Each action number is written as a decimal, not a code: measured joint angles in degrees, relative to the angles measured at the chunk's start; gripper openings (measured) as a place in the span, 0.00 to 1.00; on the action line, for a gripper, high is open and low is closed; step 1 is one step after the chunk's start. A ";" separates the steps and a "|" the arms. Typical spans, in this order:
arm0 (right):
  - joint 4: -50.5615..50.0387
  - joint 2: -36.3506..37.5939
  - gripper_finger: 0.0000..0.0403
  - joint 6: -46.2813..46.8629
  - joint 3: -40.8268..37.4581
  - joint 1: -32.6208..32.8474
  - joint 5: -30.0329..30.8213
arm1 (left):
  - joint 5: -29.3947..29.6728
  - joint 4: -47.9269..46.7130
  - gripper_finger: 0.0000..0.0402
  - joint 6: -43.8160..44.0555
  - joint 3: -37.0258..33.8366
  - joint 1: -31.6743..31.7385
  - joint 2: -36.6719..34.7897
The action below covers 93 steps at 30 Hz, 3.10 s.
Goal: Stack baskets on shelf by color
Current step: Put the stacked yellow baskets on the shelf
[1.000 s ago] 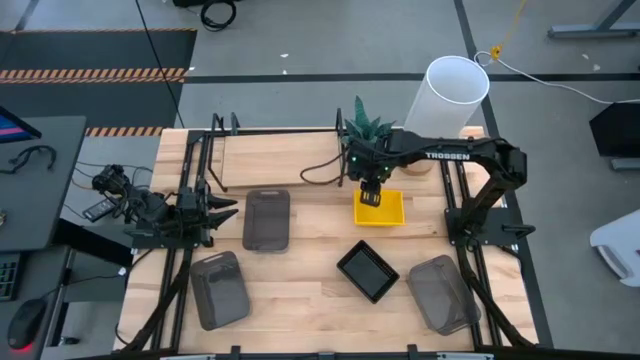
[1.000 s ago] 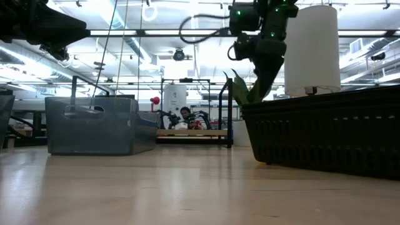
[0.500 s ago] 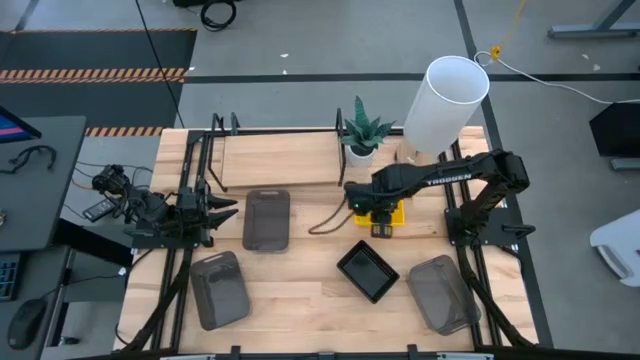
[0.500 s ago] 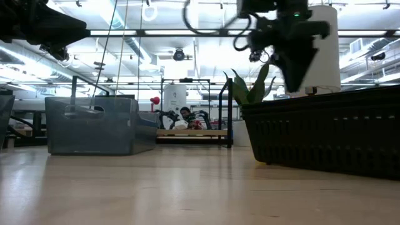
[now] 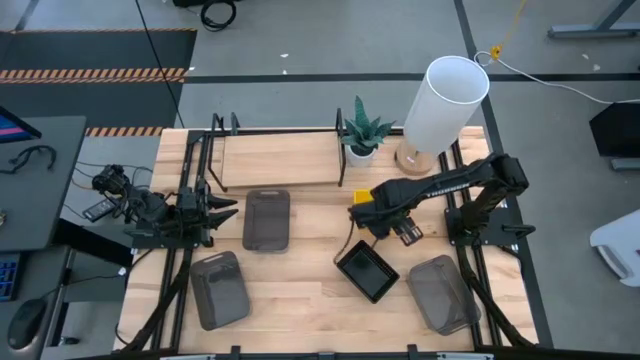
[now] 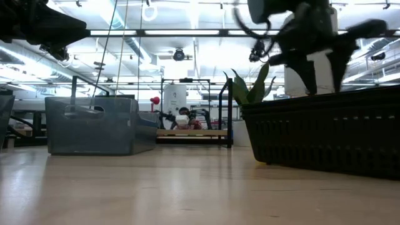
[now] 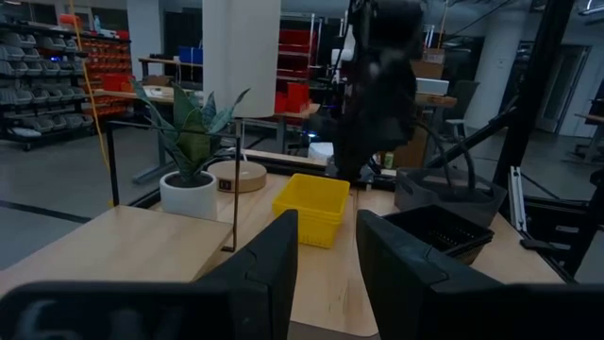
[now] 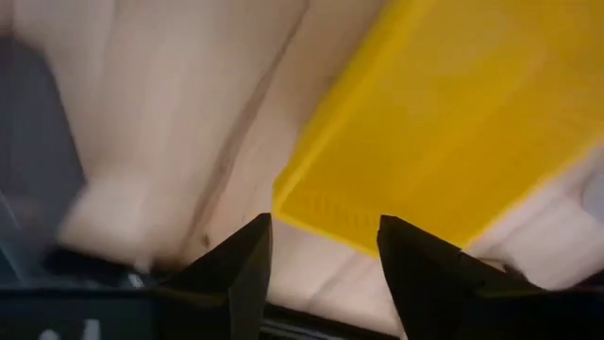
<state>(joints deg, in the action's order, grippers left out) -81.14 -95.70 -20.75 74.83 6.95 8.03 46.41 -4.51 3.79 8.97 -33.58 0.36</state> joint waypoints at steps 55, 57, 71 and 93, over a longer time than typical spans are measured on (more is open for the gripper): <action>20.25 -0.81 0.03 0.37 3.93 7.02 7.70 | 0.01 0.00 0.29 0.00 0.00 0.00 0.00; 19.88 -2.73 0.03 3.32 8.10 7.81 6.59 | 0.02 -0.02 0.29 0.00 0.00 0.02 0.00; 18.95 -25.16 0.03 11.96 44.59 1.62 9.04 | 0.02 0.00 0.29 0.00 0.00 0.02 0.00; 10.38 -39.41 0.04 11.68 57.02 -13.36 10.12 | 0.02 0.00 0.29 -0.02 -0.01 0.02 0.00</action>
<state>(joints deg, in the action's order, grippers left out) -70.77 -135.11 -9.07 131.85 -6.41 18.16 46.44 -4.51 3.77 8.97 -33.57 0.36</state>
